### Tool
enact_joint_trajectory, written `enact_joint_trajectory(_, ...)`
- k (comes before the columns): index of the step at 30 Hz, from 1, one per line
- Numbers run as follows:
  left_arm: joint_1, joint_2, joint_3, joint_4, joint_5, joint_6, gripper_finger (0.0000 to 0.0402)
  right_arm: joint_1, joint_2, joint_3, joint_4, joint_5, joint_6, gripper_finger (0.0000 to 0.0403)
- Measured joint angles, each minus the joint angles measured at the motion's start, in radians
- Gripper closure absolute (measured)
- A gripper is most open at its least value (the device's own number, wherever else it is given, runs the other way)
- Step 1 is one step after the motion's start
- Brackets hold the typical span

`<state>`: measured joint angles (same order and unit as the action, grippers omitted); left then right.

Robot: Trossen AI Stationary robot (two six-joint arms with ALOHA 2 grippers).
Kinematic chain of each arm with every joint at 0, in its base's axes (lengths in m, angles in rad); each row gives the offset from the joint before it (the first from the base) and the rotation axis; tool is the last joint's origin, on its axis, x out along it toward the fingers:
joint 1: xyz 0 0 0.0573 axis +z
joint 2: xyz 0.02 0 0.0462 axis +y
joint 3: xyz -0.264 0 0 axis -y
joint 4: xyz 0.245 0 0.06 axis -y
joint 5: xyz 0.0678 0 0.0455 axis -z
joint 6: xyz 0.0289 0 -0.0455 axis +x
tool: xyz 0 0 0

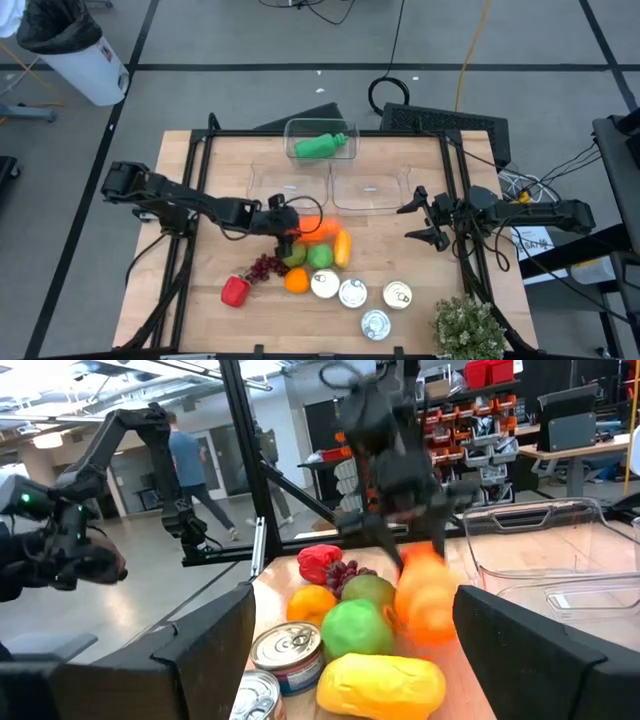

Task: Pick & Place Food Item
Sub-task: Put the orange water bottle into the top transparent bin

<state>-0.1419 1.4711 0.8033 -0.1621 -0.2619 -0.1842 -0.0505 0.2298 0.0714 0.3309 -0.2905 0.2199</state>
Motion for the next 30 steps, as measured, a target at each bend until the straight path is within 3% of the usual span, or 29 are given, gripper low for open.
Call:
enact_joint_trajectory(6, 0.0, -0.094, 0.045, -0.042, -0.068, 0.086, 0.0193, 0.0, 0.0, 0.0, 0.0, 0.0, 0.0, 0.0083)
enact_joint_trajectory(15, 0.084, -0.12, 0.253, -0.149, -0.241, 0.427, 0.0193, 0.0, 0.001, 0.0, 0.001, 0.002, 0.0, 0.0083)
enact_joint_trajectory(22, 0.292, -0.115, 0.34, -0.117, -0.138, 0.614, 0.0193, 0.0, 0.001, 0.0, 0.001, 0.003, 0.003, 0.0083)
enact_joint_trajectory(30, 0.512, -0.063, 0.347, -0.041, 0.037, 0.663, 0.0193, 0.0, 0.002, 0.0, 0.001, 0.005, 0.003, 0.0083)
